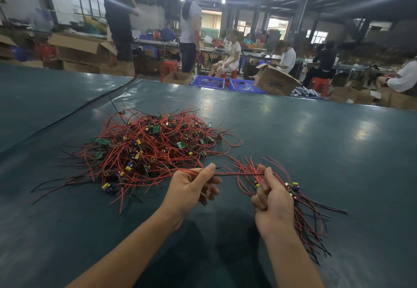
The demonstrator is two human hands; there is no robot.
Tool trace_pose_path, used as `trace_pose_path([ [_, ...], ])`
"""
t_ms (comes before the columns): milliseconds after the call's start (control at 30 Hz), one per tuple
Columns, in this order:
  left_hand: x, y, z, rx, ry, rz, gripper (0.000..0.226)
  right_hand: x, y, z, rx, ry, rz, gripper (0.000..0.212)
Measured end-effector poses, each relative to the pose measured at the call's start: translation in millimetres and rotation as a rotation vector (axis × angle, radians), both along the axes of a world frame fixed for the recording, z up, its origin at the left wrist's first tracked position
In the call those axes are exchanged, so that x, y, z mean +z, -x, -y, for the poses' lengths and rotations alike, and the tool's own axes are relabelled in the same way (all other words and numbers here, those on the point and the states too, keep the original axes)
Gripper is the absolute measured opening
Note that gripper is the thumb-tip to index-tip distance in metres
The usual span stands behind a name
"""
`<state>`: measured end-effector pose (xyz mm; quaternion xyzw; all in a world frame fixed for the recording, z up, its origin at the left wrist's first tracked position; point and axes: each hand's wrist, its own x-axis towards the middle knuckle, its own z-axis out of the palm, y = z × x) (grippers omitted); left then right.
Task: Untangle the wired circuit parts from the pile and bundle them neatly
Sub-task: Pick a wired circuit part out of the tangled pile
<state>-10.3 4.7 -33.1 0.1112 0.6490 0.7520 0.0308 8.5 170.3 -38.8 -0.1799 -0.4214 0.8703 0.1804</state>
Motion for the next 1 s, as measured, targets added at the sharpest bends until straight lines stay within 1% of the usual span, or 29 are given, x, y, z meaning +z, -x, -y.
trace_pose_path([
  [133,-3,-1,-2,0.030,-0.019,0.005,0.037,-1,-1,3,-0.017,-0.006,-0.010,0.021],
  [267,-4,-1,-3,0.055,-0.078,0.026,0.032,-3,-1,8,-0.038,-0.042,-0.011,0.021],
  [433,-4,0,-1,0.059,-0.093,0.033,0.035,-7,-2,20,0.007,-0.149,0.006,0.017],
  [533,-5,0,-2,0.045,-0.060,0.020,0.039,-11,-2,33,0.088,-0.263,0.048,0.018],
  [633,-6,-1,-4,0.020,0.022,-0.016,0.034,-14,-5,46,0.160,-0.356,0.049,0.016],
  [700,-7,-3,-6,0.007,0.071,-0.040,0.032,-14,-6,51,0.162,-0.371,0.043,0.019],
  [800,-7,-3,-5,-0.011,0.118,-0.041,0.027,-11,-6,49,0.116,-0.334,0.069,0.024],
  [900,-5,1,-3,0.014,0.044,0.023,0.036,-7,0,32,0.000,-0.177,0.114,0.023],
  [1000,1,5,5,0.062,-0.032,0.090,0.037,-2,4,-1,-0.063,-0.002,0.071,0.019],
])
